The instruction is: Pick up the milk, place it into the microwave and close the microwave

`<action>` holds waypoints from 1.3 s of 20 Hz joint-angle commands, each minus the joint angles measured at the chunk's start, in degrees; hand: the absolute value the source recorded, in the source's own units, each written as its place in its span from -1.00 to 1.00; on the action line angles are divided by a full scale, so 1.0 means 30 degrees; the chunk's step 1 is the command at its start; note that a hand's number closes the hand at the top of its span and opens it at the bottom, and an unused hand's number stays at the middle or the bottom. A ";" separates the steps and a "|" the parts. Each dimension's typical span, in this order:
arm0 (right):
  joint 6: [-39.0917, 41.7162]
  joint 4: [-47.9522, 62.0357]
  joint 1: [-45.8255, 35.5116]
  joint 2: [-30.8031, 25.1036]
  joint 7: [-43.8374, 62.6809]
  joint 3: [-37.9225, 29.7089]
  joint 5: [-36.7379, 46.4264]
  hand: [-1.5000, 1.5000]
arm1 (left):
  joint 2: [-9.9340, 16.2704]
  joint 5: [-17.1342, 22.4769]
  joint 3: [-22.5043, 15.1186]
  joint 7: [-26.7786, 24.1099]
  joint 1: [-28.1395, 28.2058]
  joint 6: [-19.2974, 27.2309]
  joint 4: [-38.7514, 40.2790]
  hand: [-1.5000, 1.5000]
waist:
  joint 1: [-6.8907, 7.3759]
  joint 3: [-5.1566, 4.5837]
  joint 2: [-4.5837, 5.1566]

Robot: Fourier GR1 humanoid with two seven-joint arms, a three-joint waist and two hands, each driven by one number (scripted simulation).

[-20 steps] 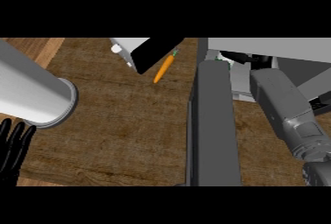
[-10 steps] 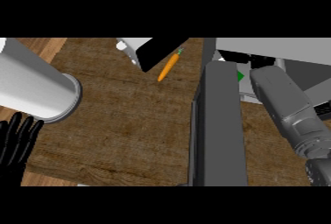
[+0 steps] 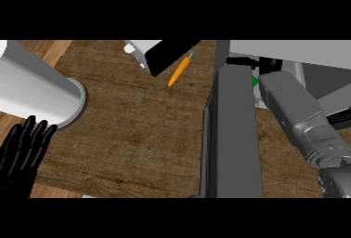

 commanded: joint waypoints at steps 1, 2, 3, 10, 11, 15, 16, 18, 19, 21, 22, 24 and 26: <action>0.1002 -0.0052 -0.0201 0.0161 0.0046 -0.0358 -0.0362 -1.00 | -0.0586 -0.0602 -0.0717 -0.0089 -0.0012 0.0311 -0.0079 -1.00 | -0.0049 -0.0003 -0.0107; 0.1468 -0.0007 0.0011 0.0071 0.0029 -0.0589 -0.0590 -1.00 | -0.0430 -0.0749 -0.0621 -0.0234 -0.0004 0.0200 0.0109 -1.00 | -0.0117 -0.0002 -0.0079; 0.1770 0.0035 -0.0094 -0.0020 0.0103 -0.0532 -0.0526 -1.00 | -0.0230 -0.0761 -0.0334 -0.0383 -0.0267 0.0176 0.0328 -1.00 | -0.0209 -0.0024 -0.0116; 0.2124 0.0022 0.0888 -0.0331 -0.0784 -0.0510 -0.0427 -1.00 | -0.0958 -0.1656 -0.1434 0.0029 -0.0449 0.0755 0.0251 -1.00 | -0.0673 -0.0011 -0.0252; 0.1991 0.0027 0.0647 -0.0230 -0.0526 -0.0582 -0.0488 -1.00 | -0.0802 -0.1671 -0.1429 0.0064 -0.0586 0.0681 -0.0098 -1.00 | -0.0623 -0.0017 -0.0349; 0.2207 0.0059 0.1360 -0.0419 -0.1036 -0.0659 -0.0523 -1.00 | -0.1351 -0.2218 -0.2220 -0.0015 -0.0207 0.0854 0.0066 -1.00 | -0.0697 -0.0016 -0.0369; 0.2392 0.0086 0.1329 -0.0456 -0.0976 -0.0663 -0.0522 -1.00 | -0.0900 -0.2149 -0.1788 0.0023 -0.0385 0.0700 0.0054 -1.00 | -0.0638 -0.0018 -0.0361; 0.2621 0.0025 0.1555 -0.0123 -0.1328 -0.0725 -0.0586 -1.00 | -0.1448 -0.2573 -0.2809 0.0125 -0.0590 0.1295 0.0255 -1.00 | -0.0816 -0.0005 -0.0348; 0.3889 -0.0005 0.1512 -0.1009 -0.1302 -0.0715 -0.0583 -1.00 | -0.1358 -0.2683 -0.2508 -0.0039 -0.0543 0.1003 0.0470 -1.00 | -0.0969 -0.0016 -0.0410; 0.3704 -0.0008 0.2134 -0.0412 -0.1830 -0.0898 -0.0759 -1.00 | -0.1457 -0.2401 -0.2923 -0.0091 0.0250 0.1031 -0.0342 -1.00 | -0.0834 -0.0017 -0.0596; 0.4348 -0.0090 0.2036 -0.0599 -0.1904 -0.0930 -0.0801 -1.00 | -0.1460 -0.2637 -0.2653 -0.0047 -0.0199 0.1190 0.0073 -1.00 | -0.1019 -0.0019 -0.0566; 0.4345 -0.0080 0.1984 -0.0416 -0.1763 -0.1135 -0.0992 -1.00 | -0.1396 -0.2451 -0.2696 -0.0201 -0.0294 0.1121 0.0423 -1.00 | -0.1044 -0.0032 -0.0564; 0.4404 -0.0180 0.2508 -0.0203 -0.2407 -0.1243 -0.1088 -1.00 | -0.1464 -0.2805 -0.3435 0.0271 -0.0397 0.1568 0.0013 -1.00 | -0.1194 -0.0012 -0.0614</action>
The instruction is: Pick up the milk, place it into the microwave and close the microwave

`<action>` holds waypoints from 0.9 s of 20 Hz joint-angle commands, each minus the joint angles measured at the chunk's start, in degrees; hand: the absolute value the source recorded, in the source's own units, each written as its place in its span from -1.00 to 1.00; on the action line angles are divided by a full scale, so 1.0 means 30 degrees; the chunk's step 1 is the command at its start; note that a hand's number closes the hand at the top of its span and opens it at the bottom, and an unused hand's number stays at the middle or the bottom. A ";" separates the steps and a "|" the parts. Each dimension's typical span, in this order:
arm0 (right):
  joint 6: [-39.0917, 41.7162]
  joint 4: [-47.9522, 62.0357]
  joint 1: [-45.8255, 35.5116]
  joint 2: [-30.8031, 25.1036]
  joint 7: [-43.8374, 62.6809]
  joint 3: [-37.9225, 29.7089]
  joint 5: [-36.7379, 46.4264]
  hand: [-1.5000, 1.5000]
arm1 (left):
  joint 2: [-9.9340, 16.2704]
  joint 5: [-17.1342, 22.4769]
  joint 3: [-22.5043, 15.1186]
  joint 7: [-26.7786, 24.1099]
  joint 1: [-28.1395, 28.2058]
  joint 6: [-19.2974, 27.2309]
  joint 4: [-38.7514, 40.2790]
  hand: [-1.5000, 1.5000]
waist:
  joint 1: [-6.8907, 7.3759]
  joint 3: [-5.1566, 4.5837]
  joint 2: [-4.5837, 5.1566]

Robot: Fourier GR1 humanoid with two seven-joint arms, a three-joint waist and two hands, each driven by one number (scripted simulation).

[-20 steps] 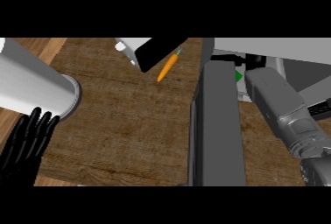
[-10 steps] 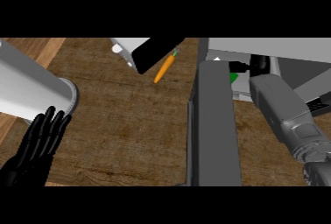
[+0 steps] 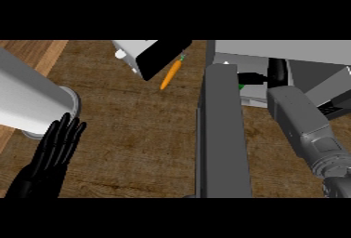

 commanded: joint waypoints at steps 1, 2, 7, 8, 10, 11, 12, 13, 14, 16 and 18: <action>0.0849 -0.0160 0.0172 -0.0468 -0.0207 -0.0381 -0.0351 -1.00 | -0.0061 -0.0630 -0.0848 0.0047 -0.0042 0.0671 -0.0102 -1.00 | -0.0207 0.0004 -0.0091; 0.0179 -0.0072 0.0357 0.0440 -0.0255 -0.0414 -0.0385 -1.00 | -0.0061 -0.0367 -0.0371 -0.0305 0.0234 0.0262 0.0454 -1.00 | -0.0327 -0.0035 -0.0224; 0.1272 -0.0240 0.1158 0.0397 -0.1197 -0.0630 -0.0591 -1.00 | 0.0191 -0.0352 -0.0785 -0.0046 0.0125 -0.0183 0.0471 -1.00 | -0.0533 -0.0029 -0.0306; 0.1106 -0.0339 0.1783 0.0788 -0.2057 -0.0613 -0.0569 -1.00 | 0.0277 -0.0012 -0.0697 0.0048 -0.0360 -0.0422 0.1207 -1.00 | -0.0699 -0.0030 -0.0258; 0.3321 -0.0274 0.2415 0.0289 -0.2453 -0.0755 -0.0774 -1.00 | -0.0047 -0.1014 -0.1334 -0.0626 0.0298 -0.0194 0.1303 -1.00 | -0.0864 -0.0030 -0.0392; 0.3695 -0.0298 0.2211 0.0532 -0.2286 -0.0722 -0.0775 -1.00 | -0.0057 -0.0897 -0.1534 0.0485 -0.0516 0.0055 0.1403 -1.00 | -0.1128 -0.0034 -0.0477; 0.3344 -0.0537 0.2173 0.1234 -0.2641 -0.1014 -0.1090 -1.00 | -0.0059 -0.0402 -0.1196 0.1050 -0.1546 0.0146 0.1271 -1.00 | -0.1245 -0.0036 -0.0519; 0.3605 -0.0477 0.2464 0.1502 -0.2666 -0.0966 -0.1083 -1.00 | 0.0220 -0.0325 -0.1254 0.0314 0.0154 -0.0449 0.1129 -1.00 | -0.1221 -0.0060 -0.0656; 0.3970 -0.0397 0.2541 0.1316 -0.2696 -0.1005 -0.1104 -1.00 | 0.0299 -0.0261 -0.1135 0.0352 -0.1178 -0.0566 0.2041 -1.00 | -0.1230 -0.0051 -0.0524; 0.5190 -0.0583 0.3721 0.1354 -0.3906 -0.1063 -0.1240 -1.00 | 0.0392 -0.0220 -0.1206 0.0887 -0.1480 -0.0576 0.1803 -1.00 | -0.1496 -0.0054 -0.0665; 0.5881 -0.0744 0.4152 0.1165 -0.4300 -0.1181 -0.1406 -1.00 | 0.0658 -0.0698 -0.1618 -0.0539 -0.0972 -0.1372 0.3277 -1.00 | -0.1632 -0.0070 -0.0719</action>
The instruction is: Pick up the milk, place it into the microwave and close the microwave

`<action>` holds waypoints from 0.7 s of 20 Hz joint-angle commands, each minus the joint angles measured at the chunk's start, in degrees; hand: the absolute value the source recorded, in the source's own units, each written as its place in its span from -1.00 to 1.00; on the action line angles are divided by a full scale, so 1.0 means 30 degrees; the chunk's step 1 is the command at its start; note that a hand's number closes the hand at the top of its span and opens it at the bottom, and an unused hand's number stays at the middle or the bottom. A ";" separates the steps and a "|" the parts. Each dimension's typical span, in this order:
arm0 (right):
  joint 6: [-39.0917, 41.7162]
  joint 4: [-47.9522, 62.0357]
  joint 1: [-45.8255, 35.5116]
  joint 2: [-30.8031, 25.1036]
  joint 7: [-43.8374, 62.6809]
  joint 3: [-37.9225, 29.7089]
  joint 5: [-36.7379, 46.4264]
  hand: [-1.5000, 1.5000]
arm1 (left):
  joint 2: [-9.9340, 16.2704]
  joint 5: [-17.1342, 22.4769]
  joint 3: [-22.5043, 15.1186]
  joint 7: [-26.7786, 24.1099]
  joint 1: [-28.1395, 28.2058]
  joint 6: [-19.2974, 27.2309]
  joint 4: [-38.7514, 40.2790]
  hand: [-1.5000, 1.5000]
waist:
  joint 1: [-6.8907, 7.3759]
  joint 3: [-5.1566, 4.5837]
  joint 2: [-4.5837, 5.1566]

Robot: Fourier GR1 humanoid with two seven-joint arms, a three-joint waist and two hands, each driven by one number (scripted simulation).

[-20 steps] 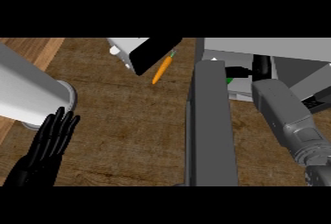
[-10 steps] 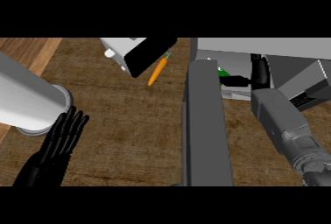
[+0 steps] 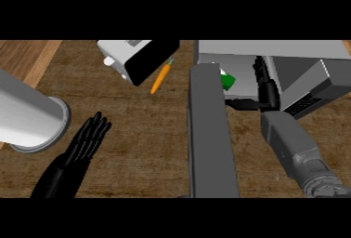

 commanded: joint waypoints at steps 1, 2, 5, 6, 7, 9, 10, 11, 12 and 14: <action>0.0947 -0.0207 0.1029 0.0785 -0.1034 -0.0064 -0.0191 -1.00 | 0.0580 -0.0383 -0.0142 -0.0670 -0.1145 -0.0861 0.1894 -1.00 | -0.0428 -0.0025 -0.0158; 0.1462 -0.0300 0.0985 0.0839 -0.0930 -0.0053 -0.0250 -1.00 | 0.0979 -0.0201 0.0085 -0.0712 -0.1630 -0.1306 0.2349 -1.00 | -0.0541 -0.0032 -0.0210; 0.1829 -0.0906 0.2233 0.0614 -0.1631 0.0006 -0.0392 -1.00 | 0.0872 -0.0669 -0.1382 0.0381 -0.0658 -0.1549 0.0895 1.00 | -0.0734 -0.0041 -0.0408; 0.1684 -0.0961 0.2532 0.0707 -0.1659 0.0279 -0.0167 -1.00 | 0.0646 -0.1468 -0.1298 -0.0719 -0.2338 -0.1419 0.3660 1.00 | -0.0986 -0.0056 -0.0413; 0.1954 -0.1079 0.3150 0.0823 -0.2492 0.0243 -0.0230 -1.00 | 0.0220 -0.1761 -0.2291 0.0998 -0.2495 -0.1022 0.2082 1.00 | -0.0919 -0.0039 -0.0410; 0.1889 -0.2238 0.3505 0.1455 -0.2058 0.0907 -0.0006 -1.00 | 0.0996 -0.1425 -0.1054 -0.0141 -0.3219 -0.1661 0.3528 1.00 | -0.1260 -0.0078 -0.0579; 0.2127 -0.2385 0.4043 0.1248 -0.2462 0.0896 -0.0059 -1.00 | -0.0182 -0.3434 -0.2834 -0.1691 -0.2078 -0.0628 0.4843 1.00 | -0.1198 -0.0074 -0.0543; 0.1783 -0.2769 0.4506 0.1686 -0.2633 0.1014 -0.0099 -1.00 | -0.0102 -0.2705 -0.2785 -0.0472 -0.2788 -0.1008 0.4187 1.00 | -0.1121 -0.0066 -0.0526; 0.3342 -0.3170 0.5225 0.0725 -0.2346 0.1204 -0.0108 -1.00 | -0.0301 -0.2612 -0.2879 0.0755 -0.3007 -0.0782 0.3767 1.00 | -0.1298 -0.0073 -0.0595; 0.3224 -0.4866 0.6284 0.1495 -0.1824 0.1617 -0.0310 -1.00 | -0.0334 -0.3052 -0.2720 -0.0917 -0.3526 -0.0200 0.5956 1.00 | -0.1446 -0.0091 -0.0639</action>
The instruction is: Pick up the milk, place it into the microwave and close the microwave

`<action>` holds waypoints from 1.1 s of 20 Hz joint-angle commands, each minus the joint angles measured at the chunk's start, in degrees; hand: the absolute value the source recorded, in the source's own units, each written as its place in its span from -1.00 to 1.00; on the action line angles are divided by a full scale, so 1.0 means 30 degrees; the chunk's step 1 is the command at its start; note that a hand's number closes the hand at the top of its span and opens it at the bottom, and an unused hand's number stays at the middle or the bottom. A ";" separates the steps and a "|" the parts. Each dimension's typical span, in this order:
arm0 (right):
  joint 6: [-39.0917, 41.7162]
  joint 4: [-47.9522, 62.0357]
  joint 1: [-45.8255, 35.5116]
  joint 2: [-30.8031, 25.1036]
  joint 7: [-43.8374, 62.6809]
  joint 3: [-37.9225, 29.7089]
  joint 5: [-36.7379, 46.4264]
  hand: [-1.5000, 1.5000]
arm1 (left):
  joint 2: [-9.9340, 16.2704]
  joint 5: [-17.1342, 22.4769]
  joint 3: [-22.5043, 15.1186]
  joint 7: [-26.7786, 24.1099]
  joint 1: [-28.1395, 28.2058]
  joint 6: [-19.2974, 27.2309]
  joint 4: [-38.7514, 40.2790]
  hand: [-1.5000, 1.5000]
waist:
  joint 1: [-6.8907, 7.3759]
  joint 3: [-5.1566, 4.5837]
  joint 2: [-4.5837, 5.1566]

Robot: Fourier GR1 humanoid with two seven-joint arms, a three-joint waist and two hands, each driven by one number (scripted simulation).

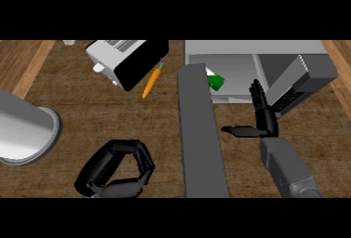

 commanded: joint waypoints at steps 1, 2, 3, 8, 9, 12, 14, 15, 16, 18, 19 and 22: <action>0.0996 -0.2449 0.1764 -0.0060 0.0642 0.0759 -0.0129 -1.00 | -0.0288 -0.0825 -0.1750 0.0280 -0.1386 0.1823 0.1124 1.00 | -0.0156 -0.0012 -0.0069; 0.0559 -0.3280 0.2693 0.0518 0.0401 0.0916 -0.0204 -1.00 | -0.0292 -0.1877 -0.1557 -0.0512 -0.0936 0.1659 0.1740 1.00 | -0.0239 -0.0020 -0.0105; 0.0547 -0.3383 0.3167 0.0563 0.0034 0.1309 0.0178 -1.00 | -0.0026 -0.2490 -0.0832 -0.1383 -0.1895 0.1289 0.3088 1.00 | -0.0292 -0.0022 -0.0080; 0.1628 -0.7435 0.5652 0.0142 0.1470 0.1879 -0.0336 -1.00 | -0.0014 -0.3066 -0.2720 -0.1266 -0.1834 0.0270 0.4589 1.00 | -0.0650 -0.0054 -0.0197; 0.2268 -0.8244 0.5954 -0.0364 0.2198 0.2035 -0.0416 -1.00 | -0.0288 -0.3030 -0.3105 -0.1010 -0.2410 0.0685 0.5471 1.00 | -0.0700 -0.0055 -0.0171; 0.2274 -1.1934 0.8716 -0.0027 0.2465 0.2614 -0.0663 -1.00 | -0.0296 -0.3148 -0.3791 -0.2007 -0.2889 0.1208 0.7009 1.00 | -0.0539 -0.0044 -0.0113; 0.2893 -1.3715 0.9724 -0.0418 0.3240 0.2536 -0.1183 -1.00 | -0.0298 -0.1993 -0.5030 -0.1933 -0.3638 0.1986 0.8080 1.00 | -0.0762 -0.0054 -0.0096; 0.3137 -1.4577 1.1169 -0.0371 0.3271 0.3053 -0.0913 -1.00 | -0.0298 -0.1042 -0.5648 -0.0653 -0.3553 0.1870 0.7038 1.00 | -0.0773 -0.0051 -0.0130; 0.3365 -1.5479 1.0549 -0.0370 0.3980 0.2998 -0.1297 -1.00 | -0.0299 -0.1219 -0.7073 -0.1481 -0.3964 0.3201 0.8356 1.00 | -0.1027 -0.0072 -0.0108; 0.3042 -1.7521 1.1590 -0.0486 0.5253 0.2787 -0.1739 -1.00 | -0.0298 -0.1242 -0.7634 -0.2063 -0.4760 0.2879 0.9474 1.00 | -0.0852 -0.0059 -0.0065; 0.3674 -1.8610 1.3189 -0.0804 0.4919 0.2712 -0.2085 -1.00 | -0.0298 -0.1168 -0.8187 -0.2079 -0.4451 0.3685 0.9614 1.00 | -0.0999 -0.0062 -0.0090; 0.3849 -2.0689 1.4536 -0.0897 0.5266 0.2716 -0.2418 -1.00 | -0.0298 -0.0746 -1.0455 -0.2339 -0.6108 0.5460 1.1604 1.00 | -0.0976 -0.0046 0.0025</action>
